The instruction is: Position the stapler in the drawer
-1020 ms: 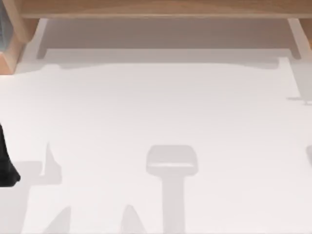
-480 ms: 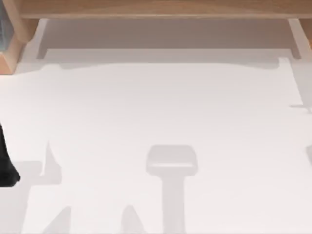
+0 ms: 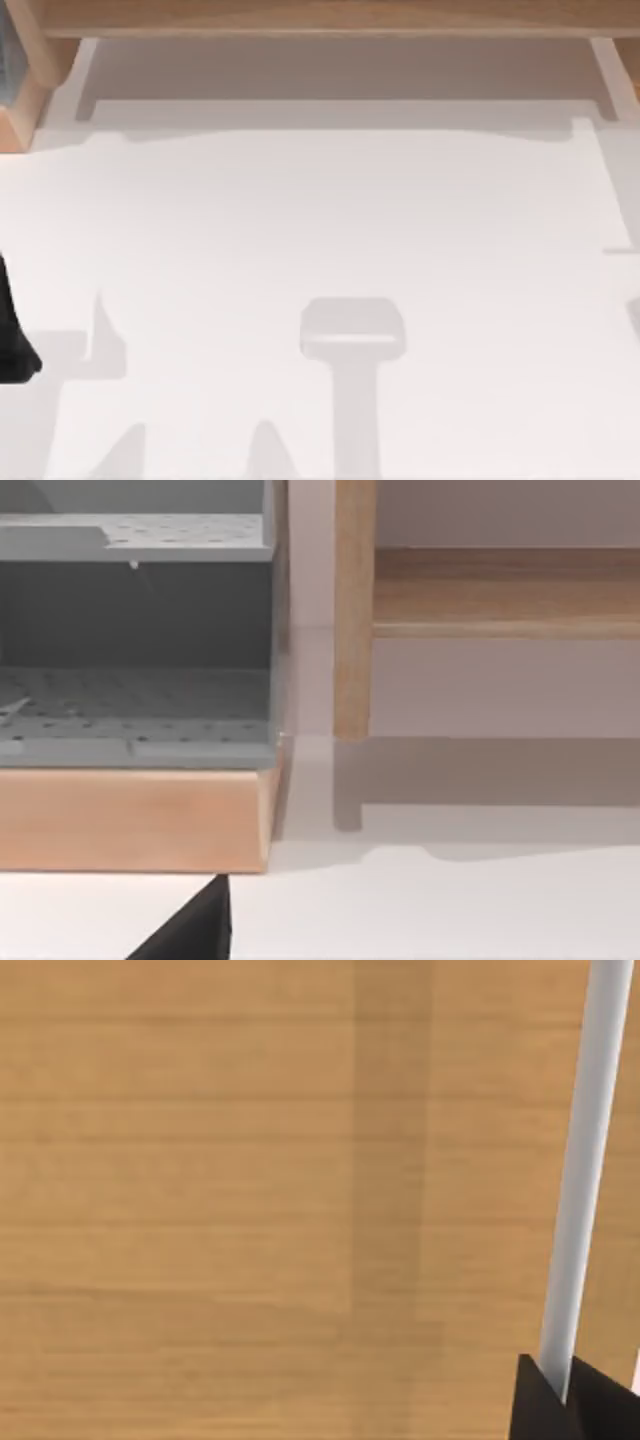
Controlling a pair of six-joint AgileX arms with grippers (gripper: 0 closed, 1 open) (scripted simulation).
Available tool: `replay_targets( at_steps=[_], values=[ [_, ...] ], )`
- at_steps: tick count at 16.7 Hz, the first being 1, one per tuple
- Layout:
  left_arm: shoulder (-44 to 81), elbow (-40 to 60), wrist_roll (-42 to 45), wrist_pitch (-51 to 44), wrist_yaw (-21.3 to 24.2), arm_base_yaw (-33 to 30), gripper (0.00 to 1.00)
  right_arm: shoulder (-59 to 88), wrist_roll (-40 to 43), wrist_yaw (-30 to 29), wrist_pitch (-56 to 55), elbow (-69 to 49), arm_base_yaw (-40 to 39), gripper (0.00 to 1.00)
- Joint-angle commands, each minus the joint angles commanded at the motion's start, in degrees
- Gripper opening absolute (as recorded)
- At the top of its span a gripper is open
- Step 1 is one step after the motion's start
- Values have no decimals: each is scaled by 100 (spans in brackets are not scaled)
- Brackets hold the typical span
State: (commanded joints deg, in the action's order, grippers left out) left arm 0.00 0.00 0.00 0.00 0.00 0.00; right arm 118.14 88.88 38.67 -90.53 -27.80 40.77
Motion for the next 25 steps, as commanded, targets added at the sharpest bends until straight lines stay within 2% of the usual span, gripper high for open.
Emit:
replay_targets(
  at_steps=[2,15,25],
  values=[
    [0,0,0,0,0,0,100,0,0,0,0,0,0,0],
    [0,0,0,0,0,0,100,0,0,0,0,0,0,98],
    [0,0,0,0,0,0,100,-2,0,13,-11,11,5,100]
  ],
)
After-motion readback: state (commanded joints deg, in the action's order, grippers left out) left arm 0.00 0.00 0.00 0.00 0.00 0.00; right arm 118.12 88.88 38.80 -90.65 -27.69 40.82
